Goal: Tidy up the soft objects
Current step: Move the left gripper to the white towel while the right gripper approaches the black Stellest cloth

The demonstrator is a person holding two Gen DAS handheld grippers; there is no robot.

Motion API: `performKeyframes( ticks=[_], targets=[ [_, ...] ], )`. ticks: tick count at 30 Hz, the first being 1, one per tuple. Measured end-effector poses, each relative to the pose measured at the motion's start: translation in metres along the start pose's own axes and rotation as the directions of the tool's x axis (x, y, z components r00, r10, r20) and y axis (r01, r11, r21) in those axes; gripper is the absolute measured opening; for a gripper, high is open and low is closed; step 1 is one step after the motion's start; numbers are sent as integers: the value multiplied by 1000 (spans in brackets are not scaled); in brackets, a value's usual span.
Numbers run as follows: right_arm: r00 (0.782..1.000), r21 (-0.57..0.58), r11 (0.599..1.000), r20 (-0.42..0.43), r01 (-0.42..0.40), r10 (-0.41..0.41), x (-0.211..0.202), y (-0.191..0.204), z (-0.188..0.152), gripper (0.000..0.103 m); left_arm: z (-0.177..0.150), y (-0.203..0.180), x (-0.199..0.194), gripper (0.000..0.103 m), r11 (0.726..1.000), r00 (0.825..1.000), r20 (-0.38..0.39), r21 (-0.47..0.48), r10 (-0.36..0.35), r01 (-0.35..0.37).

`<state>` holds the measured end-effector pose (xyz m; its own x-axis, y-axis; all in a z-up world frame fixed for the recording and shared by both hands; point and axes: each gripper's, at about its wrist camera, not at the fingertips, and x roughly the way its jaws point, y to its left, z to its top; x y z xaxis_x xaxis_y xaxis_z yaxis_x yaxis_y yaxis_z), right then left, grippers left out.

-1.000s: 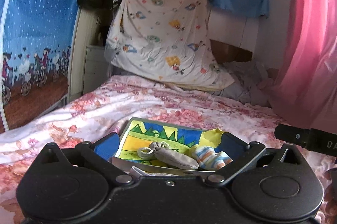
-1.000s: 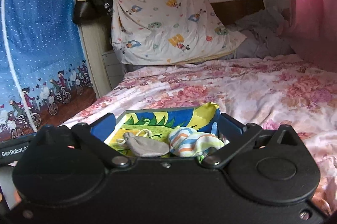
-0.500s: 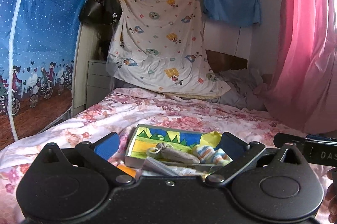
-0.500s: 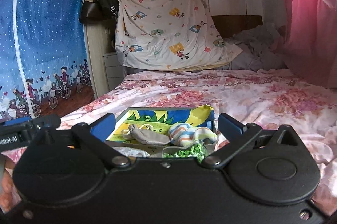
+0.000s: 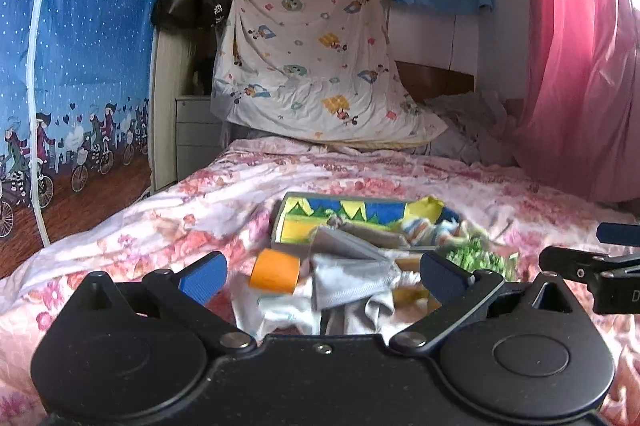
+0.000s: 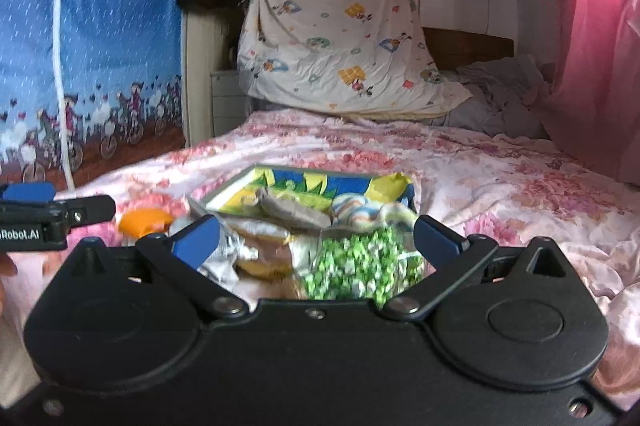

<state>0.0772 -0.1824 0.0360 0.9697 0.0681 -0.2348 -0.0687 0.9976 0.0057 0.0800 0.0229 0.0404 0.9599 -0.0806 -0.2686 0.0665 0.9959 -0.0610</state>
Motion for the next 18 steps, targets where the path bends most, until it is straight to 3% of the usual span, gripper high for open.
performKeyframes(
  ticks=[8,18],
  targets=[
    [996,-57,998,-85,-20,15,-4,6,-21,102,-14,3,10,102,999,996,-83,48,-14,18],
    [986,-153,988,-167,-9,-17,-2,0,-28,102,-25,-16,21,102,986,989,-132,142,-69,88]
  ],
)
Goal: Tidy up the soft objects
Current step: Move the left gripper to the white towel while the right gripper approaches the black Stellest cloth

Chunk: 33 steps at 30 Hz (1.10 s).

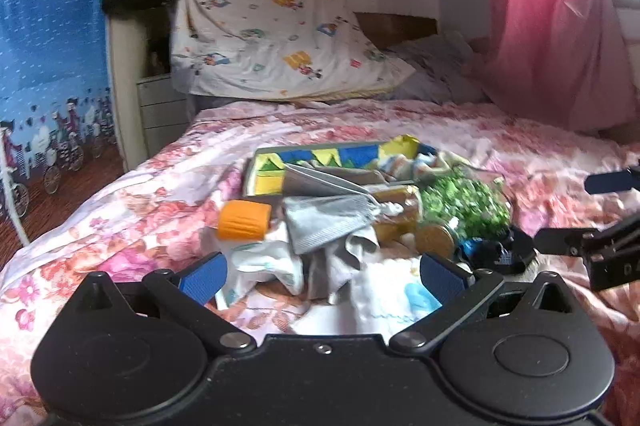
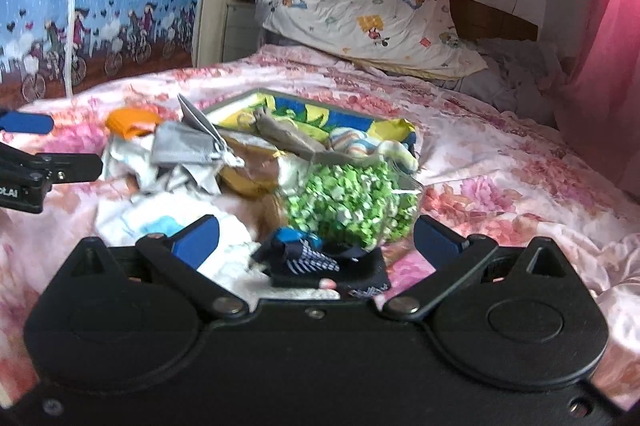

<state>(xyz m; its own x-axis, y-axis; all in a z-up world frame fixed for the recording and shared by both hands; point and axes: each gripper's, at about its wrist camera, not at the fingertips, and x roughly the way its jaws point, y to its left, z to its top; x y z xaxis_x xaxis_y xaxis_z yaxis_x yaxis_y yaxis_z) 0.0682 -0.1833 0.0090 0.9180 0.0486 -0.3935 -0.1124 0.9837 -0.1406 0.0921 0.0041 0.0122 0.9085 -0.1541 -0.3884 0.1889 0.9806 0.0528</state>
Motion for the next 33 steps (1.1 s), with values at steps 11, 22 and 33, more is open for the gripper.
performKeyframes(
  ticks=[11,22,33],
  targets=[
    [995,1,1000,-96,1,-1,12,-11,-7,102,-4,-13,12,102,991,990,-56,12,-130,131],
    [988,45,998,-151,-36,43,22,-29,-14,102,-8,-23,24,97,975,970,-108,17,-217,220],
    [985,118,992,-162,-43,62,36,-25,-21,101,-13,-29,34,91,960,948,-156,-8,-279,281]
  ],
)
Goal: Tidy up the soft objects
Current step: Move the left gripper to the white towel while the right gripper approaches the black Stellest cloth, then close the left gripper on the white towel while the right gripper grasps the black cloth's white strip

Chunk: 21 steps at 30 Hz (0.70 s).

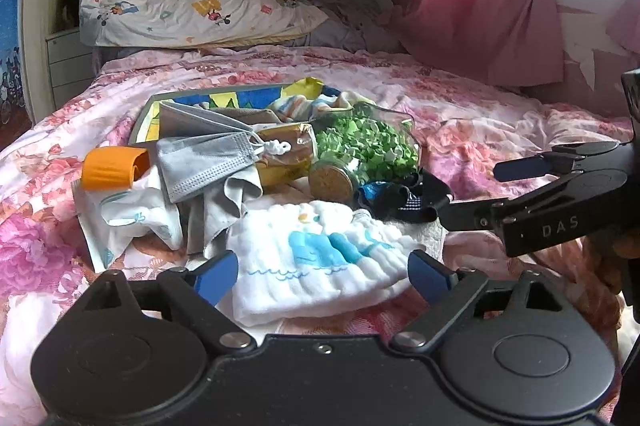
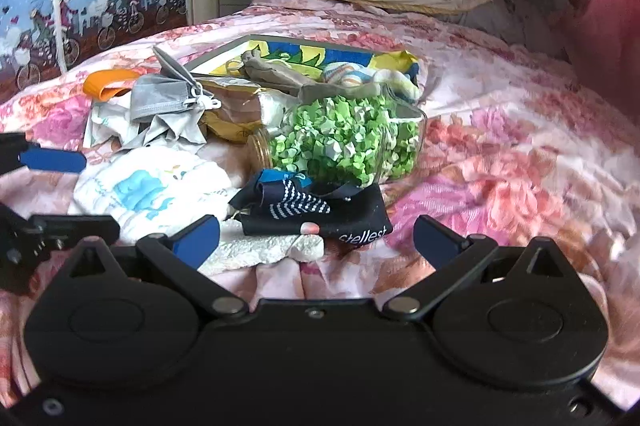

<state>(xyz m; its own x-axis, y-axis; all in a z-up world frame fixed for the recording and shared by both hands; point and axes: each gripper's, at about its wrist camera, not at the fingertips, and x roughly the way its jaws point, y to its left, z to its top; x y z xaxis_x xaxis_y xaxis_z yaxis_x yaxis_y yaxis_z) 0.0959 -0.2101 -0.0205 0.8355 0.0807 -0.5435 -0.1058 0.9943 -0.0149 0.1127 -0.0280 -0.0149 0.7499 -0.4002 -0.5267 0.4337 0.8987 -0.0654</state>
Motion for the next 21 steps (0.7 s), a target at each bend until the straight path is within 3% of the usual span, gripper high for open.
performKeyframes(
  ticks=[4,10,21],
  targets=[
    [999,26,999,-17,-31,31,6,0,-4,95,-1,-1,5,87,1000,1000,-16,8,-8,8],
    [994,78,994,-67,-81,86,18,-1,-8,78,-2,-5,10,78,999,999,-34,30,-19,20],
    [981,171,971,-68,-169,183,36,-3,-10,64,-4,-6,12,56,999,998,-47,28,-30,31]
  ],
)
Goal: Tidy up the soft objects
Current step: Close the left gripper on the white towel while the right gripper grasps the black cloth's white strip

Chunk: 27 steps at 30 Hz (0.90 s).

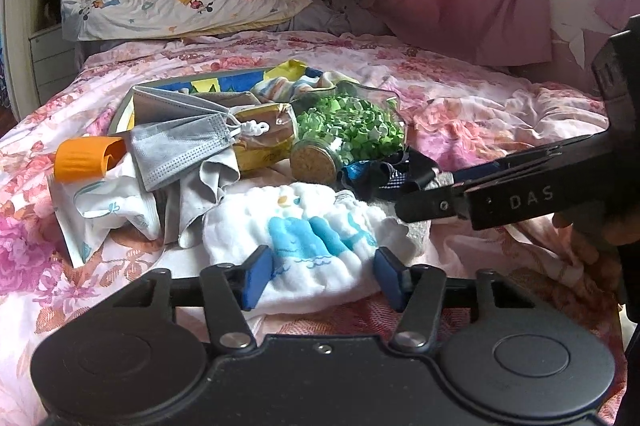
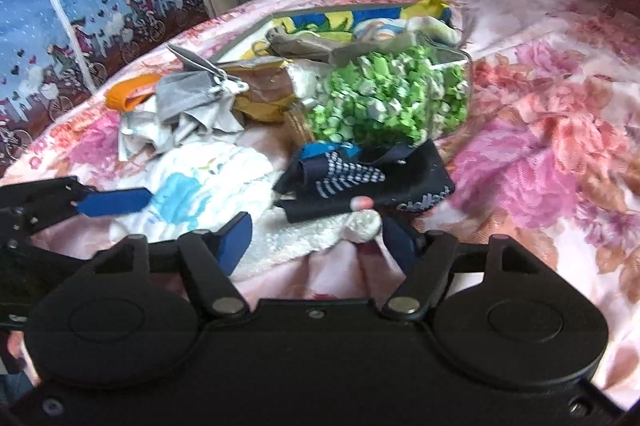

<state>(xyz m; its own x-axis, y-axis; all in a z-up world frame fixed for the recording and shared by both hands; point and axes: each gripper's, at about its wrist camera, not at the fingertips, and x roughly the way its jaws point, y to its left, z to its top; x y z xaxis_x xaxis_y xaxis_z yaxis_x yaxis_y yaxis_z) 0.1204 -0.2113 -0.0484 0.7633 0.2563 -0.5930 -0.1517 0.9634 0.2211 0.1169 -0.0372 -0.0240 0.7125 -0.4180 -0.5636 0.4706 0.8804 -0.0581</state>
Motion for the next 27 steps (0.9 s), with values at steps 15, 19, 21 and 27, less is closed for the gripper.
performKeyframes(
  ticks=[15,19,21,27],
  targets=[
    [992,75,993,94,-90,83,-14,-5,2,52,1,6,6,39,998,998,-52,-54,17,-20],
    [995,91,993,72,-75,68,-9,-4,-2,50,1,5,6,37,998,998,-53,-53,18,-21],
    [997,110,992,48,-64,59,-7,-8,-4,50,1,5,6,37,998,998,-52,-53,18,-21],
    [998,133,989,8,-68,68,-4,-11,-8,49,0,5,6,25,999,998,-57,-45,16,-19]
  ],
)
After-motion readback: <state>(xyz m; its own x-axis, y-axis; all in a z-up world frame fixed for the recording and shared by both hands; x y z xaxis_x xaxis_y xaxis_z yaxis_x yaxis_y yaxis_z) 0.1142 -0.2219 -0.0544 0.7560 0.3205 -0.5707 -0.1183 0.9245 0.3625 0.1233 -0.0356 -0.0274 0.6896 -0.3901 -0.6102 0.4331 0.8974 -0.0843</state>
